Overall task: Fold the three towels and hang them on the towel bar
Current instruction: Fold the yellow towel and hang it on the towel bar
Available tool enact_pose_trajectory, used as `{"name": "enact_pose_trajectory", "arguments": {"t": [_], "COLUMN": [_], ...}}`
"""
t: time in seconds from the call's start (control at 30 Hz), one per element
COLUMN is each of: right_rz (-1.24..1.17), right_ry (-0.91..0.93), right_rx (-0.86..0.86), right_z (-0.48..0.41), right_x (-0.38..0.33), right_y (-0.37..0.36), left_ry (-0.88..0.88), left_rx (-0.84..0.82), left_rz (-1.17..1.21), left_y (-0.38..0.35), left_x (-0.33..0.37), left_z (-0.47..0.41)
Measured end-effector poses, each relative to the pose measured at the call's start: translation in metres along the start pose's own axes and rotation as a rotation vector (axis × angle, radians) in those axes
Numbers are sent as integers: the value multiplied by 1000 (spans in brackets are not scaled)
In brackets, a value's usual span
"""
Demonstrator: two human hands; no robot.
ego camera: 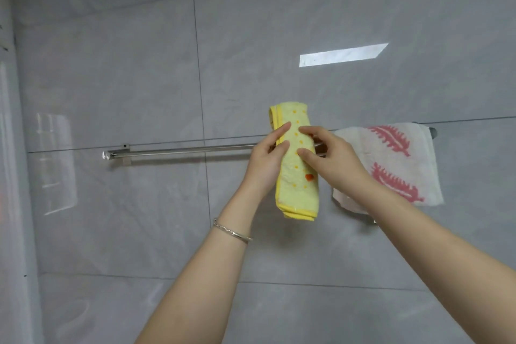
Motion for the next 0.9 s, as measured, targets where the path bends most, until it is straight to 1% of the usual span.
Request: {"name": "enact_pose_trajectory", "arguments": {"t": [0.13, 0.27, 0.33, 0.4, 0.5, 0.57, 0.63, 0.73, 0.8, 0.9], "right_rz": [162, 295, 387, 443, 516, 588, 683, 839, 878, 857], "right_ry": [22, 32, 47, 47, 28, 44, 108, 222, 227, 177], "right_rx": [-46, -53, -58, -70, -116, -140, -126, -117, -188, -281], "right_z": [-23, -44, -53, -59, -65, -66, -68, -75, -81, -87], "right_x": [4, 14, 19, 23, 31, 32, 28, 18, 18, 24], "right_y": [-10, -18, -23, -28, -37, -42, -46, -52, -59, -64], "left_ry": [-25, -49, -70, -97, -127, -135, -153, -187, -208, -284], "left_rx": [-41, -88, -91, -89, -145, -185, -189, -148, -168, -212], "left_rz": [-94, -296, -435, -625, -900, -1029, -1096, -1120, -1106, -1107], "left_y": [3, 8, 10, 12, 12, 13, 15, 20, 19, 15], "left_x": [-10, -23, -28, -29, -34, -40, -45, -42, -42, -40], "left_z": [-31, -56, -66, -73, -79, -81, -83, -89, -90, -88]}}
Point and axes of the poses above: each hand's wrist, its own z-axis away from the middle knuckle, its own y-axis out of the back of the hand, x = y × z, the point moved 9 cm from there along -z, towards the middle knuckle, and after that the axes turned 9 degrees about z, right-handed, at the moved point
